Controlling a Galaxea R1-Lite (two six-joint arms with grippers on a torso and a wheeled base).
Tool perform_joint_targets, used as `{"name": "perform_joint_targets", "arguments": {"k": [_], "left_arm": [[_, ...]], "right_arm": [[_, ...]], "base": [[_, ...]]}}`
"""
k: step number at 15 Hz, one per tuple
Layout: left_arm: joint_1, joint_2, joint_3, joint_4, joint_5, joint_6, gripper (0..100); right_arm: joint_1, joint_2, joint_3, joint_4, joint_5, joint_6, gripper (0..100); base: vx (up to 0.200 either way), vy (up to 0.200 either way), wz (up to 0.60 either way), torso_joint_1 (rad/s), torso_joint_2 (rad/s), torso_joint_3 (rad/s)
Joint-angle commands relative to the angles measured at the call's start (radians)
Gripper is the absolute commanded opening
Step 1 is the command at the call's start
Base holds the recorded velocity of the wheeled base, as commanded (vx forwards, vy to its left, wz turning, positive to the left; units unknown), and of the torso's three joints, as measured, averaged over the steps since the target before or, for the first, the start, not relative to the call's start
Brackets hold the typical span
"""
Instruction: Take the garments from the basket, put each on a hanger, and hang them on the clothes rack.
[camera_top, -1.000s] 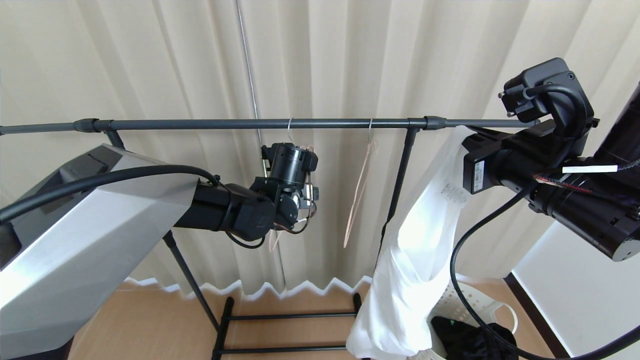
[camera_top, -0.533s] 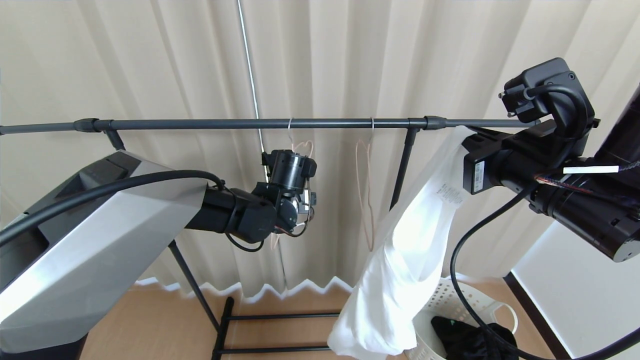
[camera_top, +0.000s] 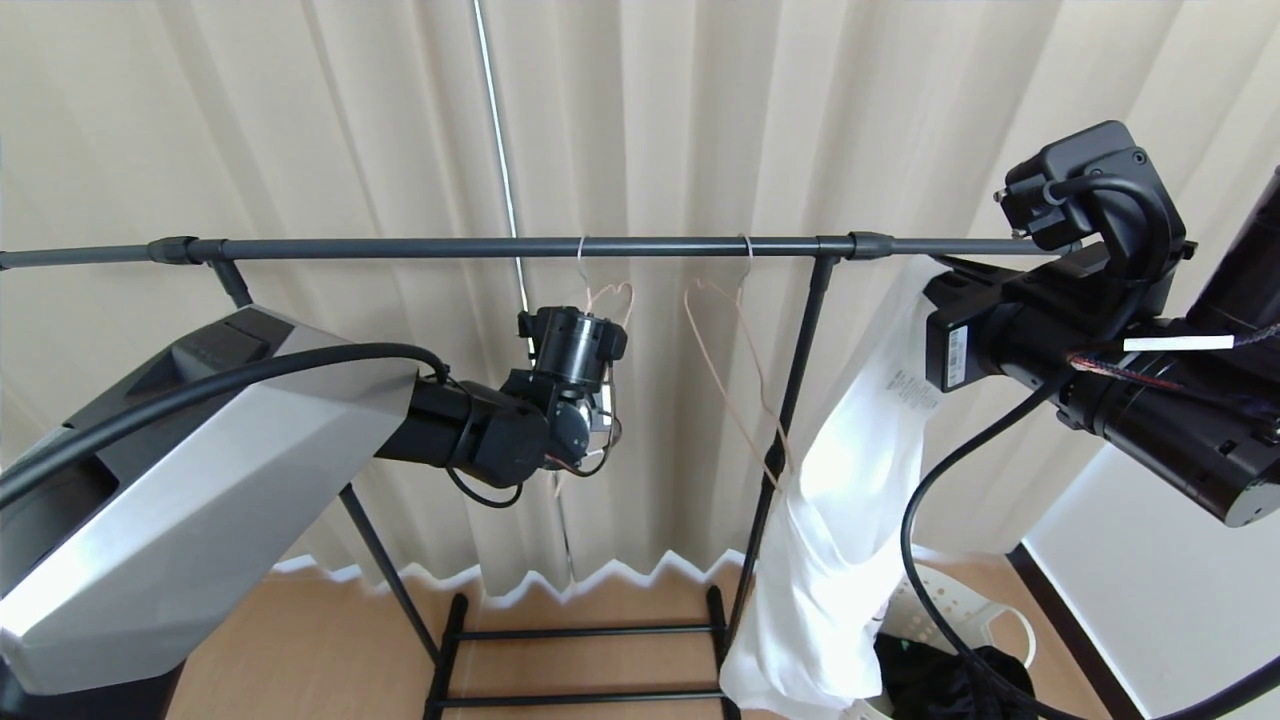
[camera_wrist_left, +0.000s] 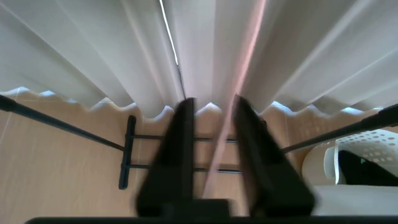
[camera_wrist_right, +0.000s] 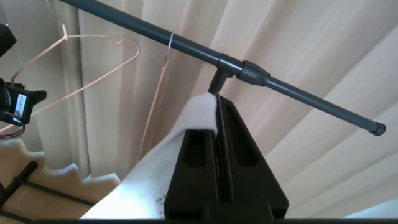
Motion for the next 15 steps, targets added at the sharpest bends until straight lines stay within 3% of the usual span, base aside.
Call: {"name": "perform_joint_targets", "arguments": {"k": [1,10,15], "left_arm": [[0.0,0.001,-0.002,0.0,0.001,-0.001,0],[-0.012,-0.042,0.006,-0.04,0.001,0.014,0],[-0.054,-0.135,0.113,-0.045,0.001,0.017,0]], "right_arm": [[0.0,0.003,0.0,0.0,0.0,-0.001,0],[0.0,0.009,0.0,0.0,0.002,-0.001,0],[0.0,0.012,0.002,0.0,0.002,-0.001,0]], "base": [[0.0,0.0,0.0,0.0,0.0,0.0],[0.0,0.0,0.0,0.0,0.0,0.0],[0.0,0.0,0.0,0.0,0.0,0.0]]}}
